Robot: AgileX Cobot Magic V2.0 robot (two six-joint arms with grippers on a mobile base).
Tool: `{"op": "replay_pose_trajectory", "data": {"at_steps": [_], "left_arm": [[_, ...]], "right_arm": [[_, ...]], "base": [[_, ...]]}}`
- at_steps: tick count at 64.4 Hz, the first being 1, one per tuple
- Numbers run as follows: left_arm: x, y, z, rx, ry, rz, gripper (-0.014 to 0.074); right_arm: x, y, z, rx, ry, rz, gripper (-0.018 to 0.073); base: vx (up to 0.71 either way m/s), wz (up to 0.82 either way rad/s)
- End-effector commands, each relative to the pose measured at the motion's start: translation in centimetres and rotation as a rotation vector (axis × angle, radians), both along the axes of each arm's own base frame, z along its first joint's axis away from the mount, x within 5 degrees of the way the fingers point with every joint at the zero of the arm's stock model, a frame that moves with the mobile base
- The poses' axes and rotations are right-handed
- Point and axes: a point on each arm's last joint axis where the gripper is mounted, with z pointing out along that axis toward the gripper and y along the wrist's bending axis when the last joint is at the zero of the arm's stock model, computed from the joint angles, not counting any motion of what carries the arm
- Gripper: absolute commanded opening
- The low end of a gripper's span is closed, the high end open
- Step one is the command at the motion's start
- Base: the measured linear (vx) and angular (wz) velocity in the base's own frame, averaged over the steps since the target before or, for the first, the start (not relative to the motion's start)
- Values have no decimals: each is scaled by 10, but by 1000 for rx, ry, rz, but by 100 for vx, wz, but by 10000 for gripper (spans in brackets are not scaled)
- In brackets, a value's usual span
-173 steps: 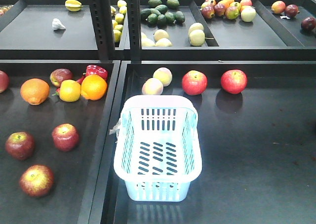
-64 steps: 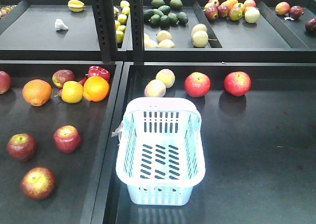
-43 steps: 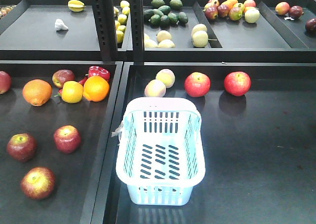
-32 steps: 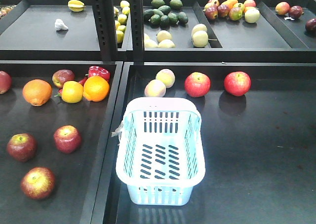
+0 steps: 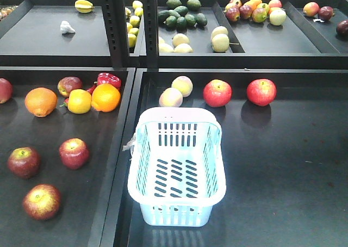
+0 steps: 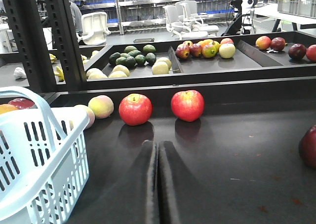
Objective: Pick three apples into basket with both arms
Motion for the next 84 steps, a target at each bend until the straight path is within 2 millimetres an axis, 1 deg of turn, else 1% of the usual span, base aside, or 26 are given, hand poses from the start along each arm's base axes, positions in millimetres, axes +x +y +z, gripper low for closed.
{"op": "replay_pose_trajectory", "data": {"at_steps": [1, 17, 36, 40, 43, 47, 50, 51, 53, 54, 57, 59, 65, 76, 84], "left_arm": [[2, -3, 3, -20, -117, -25, -7], [3, -6, 18, -23, -282, -61, -7], [3, -7, 22, -19, -325, -71, -7], [3, -7, 24, -50, -348, -72, -7], [2, -7, 25, -126, -367, -68, -7], [2, -7, 26, -290, -382, -53, -7], [2, -6, 26, -454, -390, -38, -7], [2, -6, 26, -552, -391, -27, -7], [2, -6, 26, -672, -393, -15, -7], [2, -6, 26, -697, -393, -13, -7], [2, -6, 26, -870, -394, 6, -7], [2, -5, 26, -946, -394, 14, -7], [2, -5, 26, -1049, -401, 26, -7], [2, -5, 28, -1076, -404, 25, -7], [2, -5, 28, -1176, -392, 36, -7]], "right_arm": [[0, 1, 4, -1, -73, 6, -4], [0, 1, 4, -1, -73, 6, -4], [0, 1, 4, -1, -73, 6, -4], [0, 1, 4, -1, -73, 6, -4], [0, 1, 4, -1, -73, 6, -4], [0, 1, 4, -1, -73, 6, -4], [0, 1, 4, -1, -73, 6, -4], [0, 1, 4, -1, -73, 6, -4], [0, 1, 4, -1, -73, 6, -4], [0, 1, 4, -1, -73, 6, -4], [0, 1, 4, -1, -73, 6, -4], [0, 1, 4, -1, -73, 6, -4], [0, 1, 4, -1, -73, 6, -4], [0, 1, 4, -1, -73, 6, -4], [0, 1, 4, -1, -73, 6, -4]], "base": [[0, 0], [0, 0], [0, 0], [0, 0], [0, 0], [0, 0], [0, 0], [0, 0], [0, 0], [0, 0], [0, 0], [0, 0], [0, 0], [0, 0], [0, 0]]}}
